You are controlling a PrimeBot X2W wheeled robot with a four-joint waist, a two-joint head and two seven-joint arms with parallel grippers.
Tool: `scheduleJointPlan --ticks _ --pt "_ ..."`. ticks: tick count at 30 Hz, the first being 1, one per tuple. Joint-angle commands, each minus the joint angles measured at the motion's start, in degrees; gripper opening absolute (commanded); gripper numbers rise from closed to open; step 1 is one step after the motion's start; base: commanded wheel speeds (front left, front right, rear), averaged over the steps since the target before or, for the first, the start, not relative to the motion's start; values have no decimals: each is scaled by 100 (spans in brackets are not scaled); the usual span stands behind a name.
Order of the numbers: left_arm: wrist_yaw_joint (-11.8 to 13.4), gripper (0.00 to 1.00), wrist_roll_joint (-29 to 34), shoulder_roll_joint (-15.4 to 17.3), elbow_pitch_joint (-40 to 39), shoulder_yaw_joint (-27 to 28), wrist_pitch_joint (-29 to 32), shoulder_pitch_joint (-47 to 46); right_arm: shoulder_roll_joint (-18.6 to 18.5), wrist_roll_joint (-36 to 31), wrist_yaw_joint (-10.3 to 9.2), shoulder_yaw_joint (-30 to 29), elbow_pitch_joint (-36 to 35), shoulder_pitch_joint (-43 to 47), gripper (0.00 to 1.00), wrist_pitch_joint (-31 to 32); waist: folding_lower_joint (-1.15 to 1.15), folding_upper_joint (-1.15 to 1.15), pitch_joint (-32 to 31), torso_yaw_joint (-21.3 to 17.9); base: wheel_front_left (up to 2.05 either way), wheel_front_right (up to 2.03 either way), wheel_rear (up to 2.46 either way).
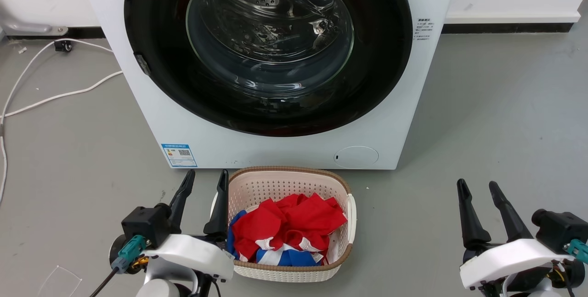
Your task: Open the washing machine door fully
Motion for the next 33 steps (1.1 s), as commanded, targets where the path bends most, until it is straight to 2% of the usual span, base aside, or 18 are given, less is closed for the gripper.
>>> scheduleJointPlan --ticks 1,14,33 --pt "27 100 116 43 -19 -1 -46 -60 15 -127 11 -3 -62 19 100 -19 0 0 1 0 0 0 0" --pt "124 100 779 126 36 16 -216 -67 30 -1002 12 -38 -186 63 100 -22 0 0 40 11 0 0 0" --pt "140 100 1474 90 254 21 -427 -116 39 -1754 8 1 -303 150 100 -56 0 0 25 -5 0 0 0"
